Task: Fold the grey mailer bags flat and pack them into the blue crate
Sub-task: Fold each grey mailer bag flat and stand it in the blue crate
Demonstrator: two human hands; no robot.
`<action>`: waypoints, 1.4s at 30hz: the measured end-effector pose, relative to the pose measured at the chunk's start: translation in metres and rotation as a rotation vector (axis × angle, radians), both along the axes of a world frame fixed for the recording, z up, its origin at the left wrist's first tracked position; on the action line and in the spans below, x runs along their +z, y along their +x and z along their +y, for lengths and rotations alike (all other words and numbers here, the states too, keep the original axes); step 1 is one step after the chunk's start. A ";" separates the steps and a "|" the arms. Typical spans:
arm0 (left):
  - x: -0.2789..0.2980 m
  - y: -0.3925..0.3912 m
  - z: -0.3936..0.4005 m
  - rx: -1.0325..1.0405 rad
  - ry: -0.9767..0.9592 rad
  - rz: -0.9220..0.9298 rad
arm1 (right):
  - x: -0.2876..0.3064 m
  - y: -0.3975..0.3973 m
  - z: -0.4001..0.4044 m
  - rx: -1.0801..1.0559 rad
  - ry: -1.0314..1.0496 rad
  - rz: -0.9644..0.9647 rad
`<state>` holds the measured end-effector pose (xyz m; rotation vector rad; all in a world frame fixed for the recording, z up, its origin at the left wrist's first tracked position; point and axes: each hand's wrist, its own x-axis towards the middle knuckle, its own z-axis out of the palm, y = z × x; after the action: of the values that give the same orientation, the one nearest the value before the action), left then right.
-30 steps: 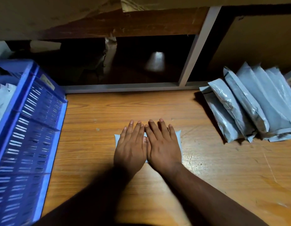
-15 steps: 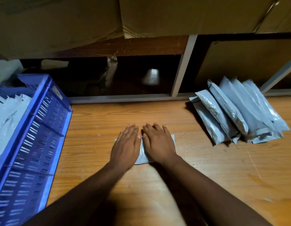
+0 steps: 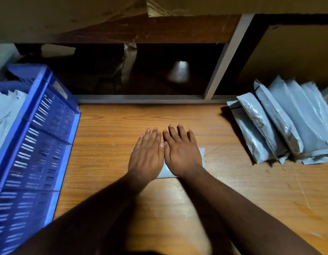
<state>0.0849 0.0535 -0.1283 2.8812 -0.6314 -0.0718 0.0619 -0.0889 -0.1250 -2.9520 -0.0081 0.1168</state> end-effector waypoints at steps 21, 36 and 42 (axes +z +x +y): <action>-0.008 -0.032 0.010 -0.073 0.092 -0.064 | -0.010 -0.041 0.007 0.012 0.037 -0.123; -0.008 -0.031 0.008 -0.058 0.058 -0.021 | -0.012 -0.039 0.006 0.014 0.077 -0.054; 0.010 -0.023 0.020 -0.059 -0.211 0.058 | 0.018 -0.037 -0.017 -0.007 0.303 -0.018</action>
<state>0.0620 0.0739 -0.1188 2.6485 -0.6697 -0.0902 0.0250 -0.1057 -0.1070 -2.6500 -0.0166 0.0796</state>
